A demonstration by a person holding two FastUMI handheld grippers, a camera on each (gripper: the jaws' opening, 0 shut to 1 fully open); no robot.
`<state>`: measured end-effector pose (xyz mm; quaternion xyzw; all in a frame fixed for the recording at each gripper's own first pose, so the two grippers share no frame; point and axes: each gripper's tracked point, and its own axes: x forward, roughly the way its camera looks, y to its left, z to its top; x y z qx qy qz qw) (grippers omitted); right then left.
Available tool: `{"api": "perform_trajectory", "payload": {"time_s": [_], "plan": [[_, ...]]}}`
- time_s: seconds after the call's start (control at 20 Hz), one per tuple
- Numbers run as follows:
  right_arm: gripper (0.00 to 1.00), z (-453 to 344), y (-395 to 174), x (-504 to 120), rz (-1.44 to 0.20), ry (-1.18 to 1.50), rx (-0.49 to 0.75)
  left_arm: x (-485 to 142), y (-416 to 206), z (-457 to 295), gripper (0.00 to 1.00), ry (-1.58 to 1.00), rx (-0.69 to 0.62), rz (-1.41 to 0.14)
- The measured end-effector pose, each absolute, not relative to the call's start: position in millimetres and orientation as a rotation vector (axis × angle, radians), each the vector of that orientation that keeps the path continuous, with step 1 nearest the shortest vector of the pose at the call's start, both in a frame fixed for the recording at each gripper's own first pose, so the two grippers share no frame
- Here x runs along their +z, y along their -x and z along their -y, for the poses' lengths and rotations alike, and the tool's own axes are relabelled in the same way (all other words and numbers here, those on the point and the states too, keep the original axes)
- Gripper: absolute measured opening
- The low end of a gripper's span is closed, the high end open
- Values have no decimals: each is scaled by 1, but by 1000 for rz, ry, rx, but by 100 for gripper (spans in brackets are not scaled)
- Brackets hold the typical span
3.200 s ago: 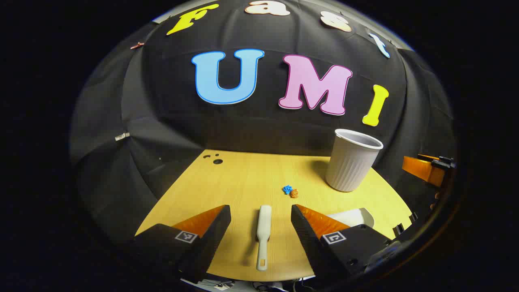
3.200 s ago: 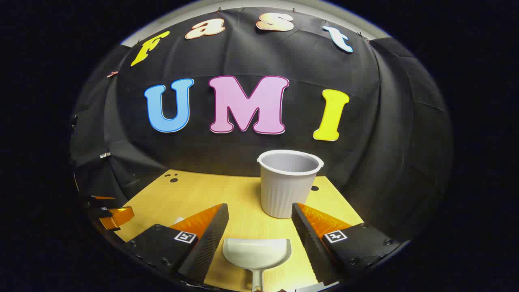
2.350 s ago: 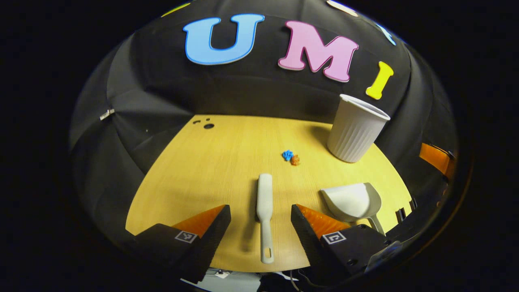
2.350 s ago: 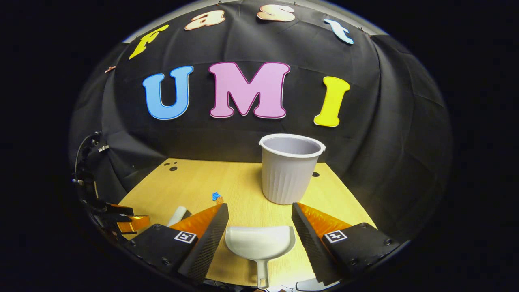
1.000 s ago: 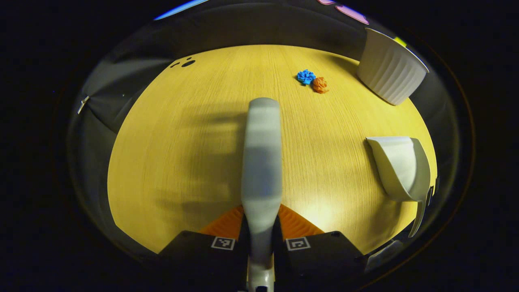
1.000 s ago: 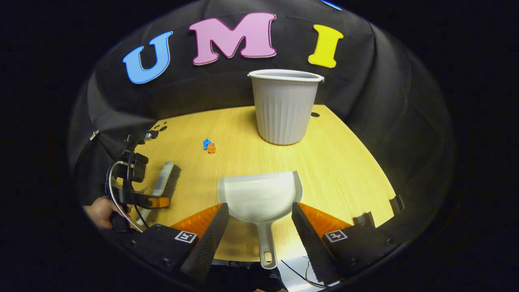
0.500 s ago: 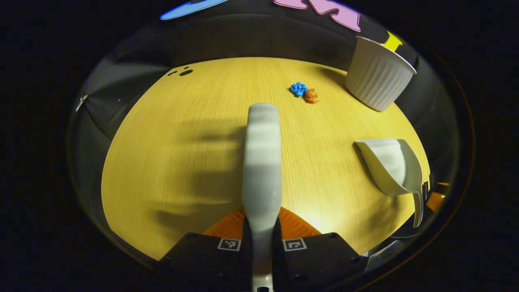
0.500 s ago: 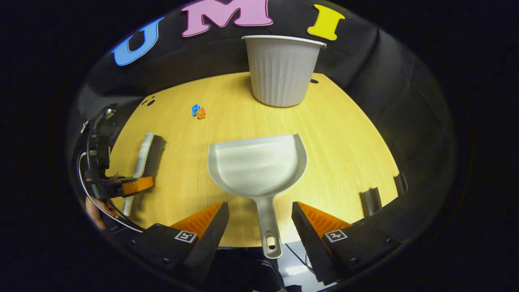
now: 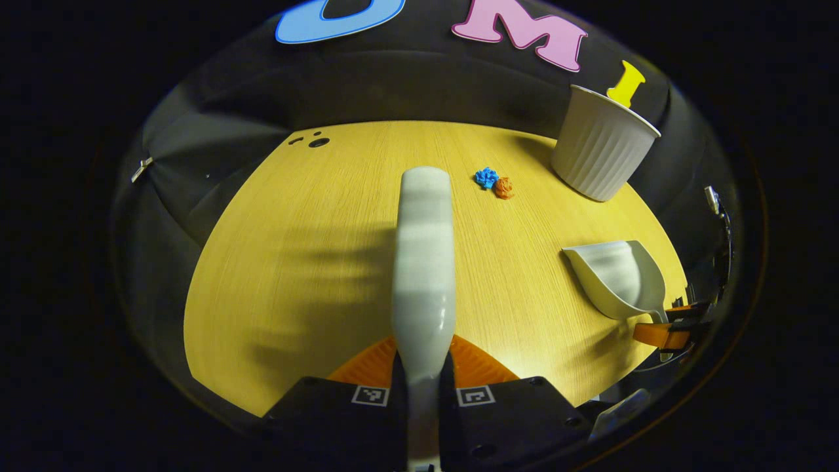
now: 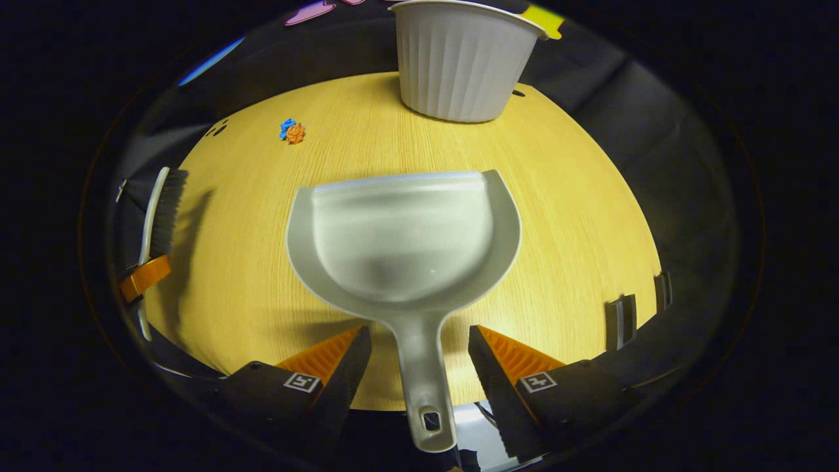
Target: Pick up the small broom and dustpan from the desktop, sweep the trash into the dustpan with the broom, and then empty the trash into the garbage bin.
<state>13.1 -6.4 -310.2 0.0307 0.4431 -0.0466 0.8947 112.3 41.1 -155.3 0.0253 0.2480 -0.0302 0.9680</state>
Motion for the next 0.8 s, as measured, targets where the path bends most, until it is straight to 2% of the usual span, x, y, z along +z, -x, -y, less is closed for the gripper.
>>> {"api": "perform_trajectory", "payload": {"time_s": [0.2, 0.25, 0.3, 0.4, 0.45, 0.5, 0.55, 0.6, 0.75, 0.8], "plan": [[82, 7, -30, -320, -944, -45, -71, -162, -116, -41, 23, -14, -32, -541], [73, 6, -32, -324, -958, -45, -62, -161, -117, -42, 23, -9, -20, -548], [70, 2, -33, -327, -976, -63, -40, -163, -119, -43, 23, -5, -10, -553], [57, 2, -37, -324, -979, -70, -40, -163, -120, -46, 23, -9, 1, -567], [46, 3, -41, -325, -974, -65, -34, -163, -123, -47, 23, -12, 5, -573], [46, 2, -43, -327, -979, -55, -23, -164, -126, -48, 23, -15, 8, -581], [34, 1, -41, -325, -986, -40, -11, -164, -130, -48, 23, -20, 8, -588], [39, 0, -42, -327, -995, -23, 8, -163, -135, -49, 23, -32, 6, -594], [35, 2, -41, -326, -1009, 39, 81, -157, -155, -55, 21, -117, -10, -598], [34, 2, -39, -325, -1008, 54, 98, -155, -163, -55, 26, -152, -24, -599]]}}
